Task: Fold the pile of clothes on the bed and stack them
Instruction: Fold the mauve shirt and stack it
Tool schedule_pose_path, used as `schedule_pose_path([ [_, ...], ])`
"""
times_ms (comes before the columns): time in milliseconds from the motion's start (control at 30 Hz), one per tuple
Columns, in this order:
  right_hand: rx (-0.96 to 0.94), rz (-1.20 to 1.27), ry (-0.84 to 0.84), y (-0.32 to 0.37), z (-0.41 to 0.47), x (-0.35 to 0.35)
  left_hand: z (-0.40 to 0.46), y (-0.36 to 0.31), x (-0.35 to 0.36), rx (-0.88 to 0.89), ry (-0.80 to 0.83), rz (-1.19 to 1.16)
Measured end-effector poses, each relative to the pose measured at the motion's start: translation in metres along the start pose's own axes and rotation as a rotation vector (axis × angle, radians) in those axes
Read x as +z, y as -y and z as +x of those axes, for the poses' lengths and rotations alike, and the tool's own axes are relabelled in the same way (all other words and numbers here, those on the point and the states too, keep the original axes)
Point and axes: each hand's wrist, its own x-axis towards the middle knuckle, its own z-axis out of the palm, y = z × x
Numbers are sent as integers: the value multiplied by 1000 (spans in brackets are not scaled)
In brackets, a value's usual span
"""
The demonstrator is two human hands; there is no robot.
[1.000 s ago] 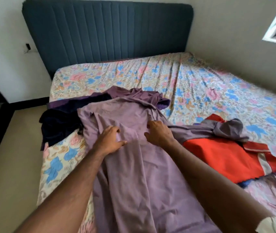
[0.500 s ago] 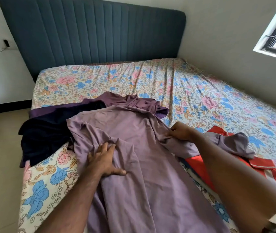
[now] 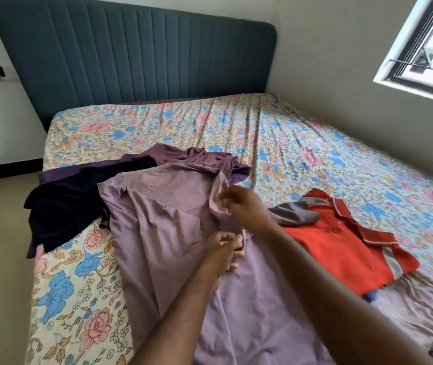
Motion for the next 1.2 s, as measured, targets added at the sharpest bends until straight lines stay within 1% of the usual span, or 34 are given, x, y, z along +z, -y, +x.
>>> schedule_pose_path([
  [67, 57, -204, -104, -34, -10, -32, 9, 12, -1, -4, -127, -19],
  [100, 137, -329, -125, -52, -12, -50, 10, 14, -3, 6, -162, 4],
  [167, 274, -542, -65, -89, -8, -79, 11, 15, -5, 63, -216, 94],
  [200, 300, -604, 2, -99, -3, -88, 10, 16, -7, 99, -232, 149],
  [267, 297, -720, 152, -108, 4, -96, 5, 16, -9, 143, -224, 228],
  [300, 265, -746, 161, -106, 5, -97, 4, 15, -9, 156, -208, 263],
  [333, 249, -766, 126, -104, 9, -96, 4, 14, -10, 194, -198, 303],
  [367, 232, -788, 55, -96, 9, -97, 2, 11, -10, 228, -201, 358],
  [433, 152, -758, -114, -70, 11, -93, 2, 6, -15, 295, -211, 457],
  [467, 97, -706, -194, -53, 10, -87, 3, 1, -18, 338, -216, 507],
  [500, 47, -611, -246, -34, 4, -77, 5, -6, -21, 343, -227, 554],
  [533, -30, -491, -242, -14, -3, -65, 9, -10, -25, 361, -239, 571],
  [567, -134, -359, -177, 4, -10, -51, 10, -17, -25, 364, -234, 556],
  [600, -233, -246, -64, 18, -18, -37, 10, -24, -25, 415, -212, 479],
  [633, -306, -168, 46, 28, -29, -24, 10, -31, -26, 413, -222, 380],
  [667, -348, -103, 86, 29, -35, -13, 4, -42, -22, 382, -198, 178],
  [700, -366, -48, 42, 24, -40, -5, 6, -51, -22, 327, -206, -8],
  [733, -348, 3, -60, 13, -42, 0, 7, -61, -24, 287, -260, -130],
  [767, -268, 29, -180, -2, -45, 3, 10, -70, -32, 255, -311, -159],
  [800, -133, 11, -246, -19, -49, 6, 12, -80, -40, 221, -341, -193],
  [833, 18, -68, -226, -37, -54, 10, 13, -91, -53, 195, -340, -237],
  [867, 145, -191, -157, -55, -60, 15, 15, -102, -68, 206, -337, -300],
  [900, 216, -315, -99, -71, -68, 21, 13, -115, -85, 235, -348, -363],
  [967, 257, -532, -93, -93, -83, 30, 8, -141, -128, 318, -403, -457],
  [1033, 344, -660, -119, -96, -92, 31, -1, -162, -175, 395, -444, -514],
  [1100, 458, -627, -93, -90, -88, 25, -8, -173, -218, 412, -475, -526],
  [1167, 542, -438, -37, -79, -78, 13, -13, -173, -243, 409, -464, -514],
  [1200, 532, -355, -39, -72, -75, 7, -14, -170, -248, 394, -456, -516],
])
